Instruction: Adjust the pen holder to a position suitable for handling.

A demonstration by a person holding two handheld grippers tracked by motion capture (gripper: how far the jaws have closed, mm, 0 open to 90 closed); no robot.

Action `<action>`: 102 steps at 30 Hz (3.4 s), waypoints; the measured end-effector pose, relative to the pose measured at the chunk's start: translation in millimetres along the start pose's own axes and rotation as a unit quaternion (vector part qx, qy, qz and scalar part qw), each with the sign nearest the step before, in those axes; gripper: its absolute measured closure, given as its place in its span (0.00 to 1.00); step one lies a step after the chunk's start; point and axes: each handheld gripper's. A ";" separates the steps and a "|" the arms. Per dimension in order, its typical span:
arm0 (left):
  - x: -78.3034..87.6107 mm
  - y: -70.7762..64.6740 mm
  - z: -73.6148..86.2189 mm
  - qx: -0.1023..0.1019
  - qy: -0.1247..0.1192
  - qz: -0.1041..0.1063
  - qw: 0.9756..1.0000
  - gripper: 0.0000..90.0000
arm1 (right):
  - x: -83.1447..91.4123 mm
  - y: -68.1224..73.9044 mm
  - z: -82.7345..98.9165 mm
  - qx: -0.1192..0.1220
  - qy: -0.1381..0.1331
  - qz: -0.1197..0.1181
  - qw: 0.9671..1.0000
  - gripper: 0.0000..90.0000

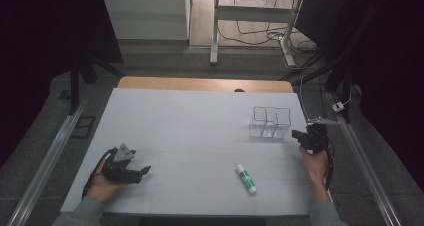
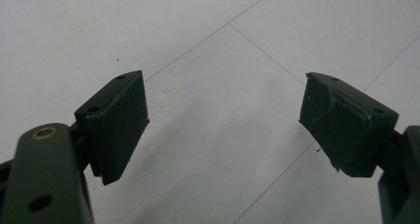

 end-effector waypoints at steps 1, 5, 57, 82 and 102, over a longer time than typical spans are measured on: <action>0.1 0.0 0.0 0.000 0.000 0.000 1.000 0.21 | -1.8 -1.5 -0.4 -0.002 -0.001 0.000 1.000 0.99; 0.3 0.1 0.1 0.000 0.000 -0.001 1.000 0.21 | -8.1 -7.5 -1.9 -0.009 0.002 -0.006 1.000 0.99; -2.1 -3.2 0.3 -0.012 0.009 0.000 1.000 0.21 | -39.8 7.4 -25.2 0.003 0.008 -0.062 0.998 0.99; -2.5 -3.7 0.2 -0.014 0.010 0.000 1.000 0.21 | -51.5 37.6 -32.0 0.023 0.015 -0.088 0.996 0.99; -2.3 -4.2 0.0 -0.015 0.009 0.000 1.000 0.21 | -62.3 58.5 -36.9 0.039 0.023 -0.108 0.993 0.99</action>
Point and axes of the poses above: each handheld gripper's, and its own axes: x roughly backward along the jaws, z roughly out of its underside, y roughly to its left, and after that the axes turned 2 degrees about -z, right-handed
